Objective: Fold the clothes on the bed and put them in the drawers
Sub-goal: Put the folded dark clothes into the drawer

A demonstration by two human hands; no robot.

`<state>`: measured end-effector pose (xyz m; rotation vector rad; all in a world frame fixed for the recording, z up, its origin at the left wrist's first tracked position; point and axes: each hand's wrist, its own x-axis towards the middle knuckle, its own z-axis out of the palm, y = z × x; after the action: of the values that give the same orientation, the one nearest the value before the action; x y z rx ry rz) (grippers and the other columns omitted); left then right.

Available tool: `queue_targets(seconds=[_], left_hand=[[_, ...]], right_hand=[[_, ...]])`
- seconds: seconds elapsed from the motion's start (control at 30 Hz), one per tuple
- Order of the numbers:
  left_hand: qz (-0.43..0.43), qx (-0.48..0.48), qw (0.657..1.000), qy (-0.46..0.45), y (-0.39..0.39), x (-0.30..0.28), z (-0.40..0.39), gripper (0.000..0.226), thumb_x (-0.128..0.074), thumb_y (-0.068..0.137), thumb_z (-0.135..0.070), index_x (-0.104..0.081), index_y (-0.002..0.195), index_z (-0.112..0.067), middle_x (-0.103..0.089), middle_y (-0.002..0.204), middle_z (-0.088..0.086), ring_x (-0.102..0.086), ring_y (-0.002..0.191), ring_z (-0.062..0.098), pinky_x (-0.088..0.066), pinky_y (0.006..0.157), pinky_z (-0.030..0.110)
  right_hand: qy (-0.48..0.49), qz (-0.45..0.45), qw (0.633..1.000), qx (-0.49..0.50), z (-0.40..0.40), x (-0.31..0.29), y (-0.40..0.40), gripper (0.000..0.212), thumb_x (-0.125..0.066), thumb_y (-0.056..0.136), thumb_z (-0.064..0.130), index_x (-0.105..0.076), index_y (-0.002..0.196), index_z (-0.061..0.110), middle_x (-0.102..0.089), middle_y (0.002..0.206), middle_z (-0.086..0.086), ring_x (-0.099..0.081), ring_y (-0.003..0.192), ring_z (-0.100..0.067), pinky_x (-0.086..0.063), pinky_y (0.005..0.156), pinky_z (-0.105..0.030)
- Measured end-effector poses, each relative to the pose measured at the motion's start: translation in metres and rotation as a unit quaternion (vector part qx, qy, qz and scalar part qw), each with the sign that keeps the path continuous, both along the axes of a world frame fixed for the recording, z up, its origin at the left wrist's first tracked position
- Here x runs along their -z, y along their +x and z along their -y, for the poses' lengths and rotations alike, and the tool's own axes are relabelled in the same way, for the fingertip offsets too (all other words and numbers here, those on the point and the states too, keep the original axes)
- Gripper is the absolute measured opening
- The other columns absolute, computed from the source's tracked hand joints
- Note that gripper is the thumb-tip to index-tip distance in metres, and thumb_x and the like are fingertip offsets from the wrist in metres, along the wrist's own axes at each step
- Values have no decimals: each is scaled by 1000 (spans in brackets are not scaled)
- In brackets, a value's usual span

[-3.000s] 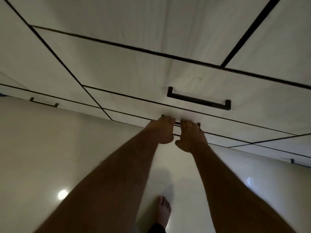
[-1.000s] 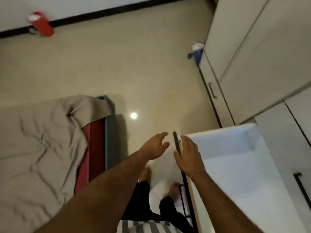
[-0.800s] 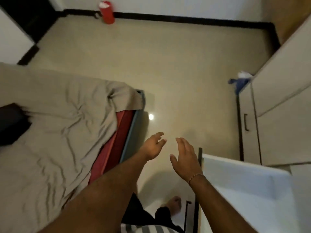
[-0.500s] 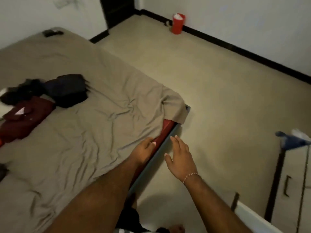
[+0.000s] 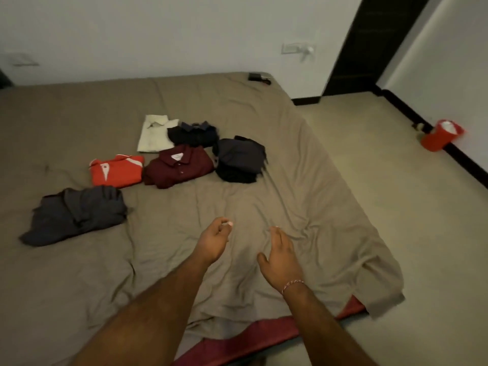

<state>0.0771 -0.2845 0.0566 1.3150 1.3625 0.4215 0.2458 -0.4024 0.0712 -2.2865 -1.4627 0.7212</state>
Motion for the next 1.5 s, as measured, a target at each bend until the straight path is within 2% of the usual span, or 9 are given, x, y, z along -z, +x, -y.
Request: queue_targets(seconds=[0.1,0.27,0.47,0.73,0.97,1.1,1.23,1.37,1.5], left_hand=[[16,-57,998,-2,2,-3,-25,21,-51,108,-36,-64,119,-24,-68,109,2,-67,89,16,-47,72,27],[30,-146,989,-10,23,-13,-62,20,-49,109,-38,-63,109,-24,-67,119,11,-67,90,19,-48,81,34],[123,-238,959,-93,77,-24,-119,40,-46,109,-42,-57,136,-17,-66,128,10,-68,111,30,-49,87,41],[186,-262,935,-149,122,3,-199,45,-46,108,-45,-57,141,-16,-66,128,8,-68,112,27,-50,84,40],[176,-241,944,-142,120,84,-315,42,-46,108,-44,-56,140,-18,-64,130,6,-66,112,24,-51,94,45],[77,-244,962,-91,133,191,-412,25,-53,107,-35,-63,103,-12,-65,120,14,-61,105,29,-47,97,39],[13,-235,971,-40,132,266,-460,43,-55,104,-39,-62,135,-11,-59,139,13,-56,127,35,-45,111,46],[35,-174,984,-28,130,310,-486,43,-52,106,-41,-58,141,-16,-61,140,8,-57,129,30,-46,110,45],[116,-176,975,-74,140,318,-526,46,-50,105,-44,-53,147,-24,-60,143,1,-58,130,24,-46,110,39]], right_hand=[[4,-12,1000,-23,-50,6,8,79,-61,97,33,-21,161,13,-22,167,-8,-26,149,-27,-22,122,-33],[10,-28,998,-57,-107,16,40,79,-60,97,34,-20,161,14,-21,167,-8,-27,148,-26,-23,122,-33],[12,-58,998,-15,-90,23,84,78,-63,97,32,-23,161,13,-25,166,-10,-26,151,-27,-20,123,-32],[-18,-5,1000,-1,-112,33,134,80,-69,94,32,-27,160,14,-30,164,-12,-30,150,-28,-25,123,-36],[-1,40,998,-58,-255,58,125,81,-58,99,41,-17,163,15,-20,169,-9,-23,152,-27,-18,124,-34],[23,56,997,-47,-373,126,120,80,-58,99,43,-18,164,21,-19,169,-4,-20,154,-23,-21,124,-34],[23,50,997,-51,-492,196,112,76,-53,103,46,-16,165,22,-10,172,-5,-11,157,-28,-14,126,-41],[-46,56,997,-5,-566,254,107,76,-43,103,56,-5,165,33,8,173,1,7,159,-29,-7,124,-63],[-60,29,997,39,-602,279,122,70,-38,103,62,-7,163,42,8,173,9,11,159,-26,-7,120,-71]])
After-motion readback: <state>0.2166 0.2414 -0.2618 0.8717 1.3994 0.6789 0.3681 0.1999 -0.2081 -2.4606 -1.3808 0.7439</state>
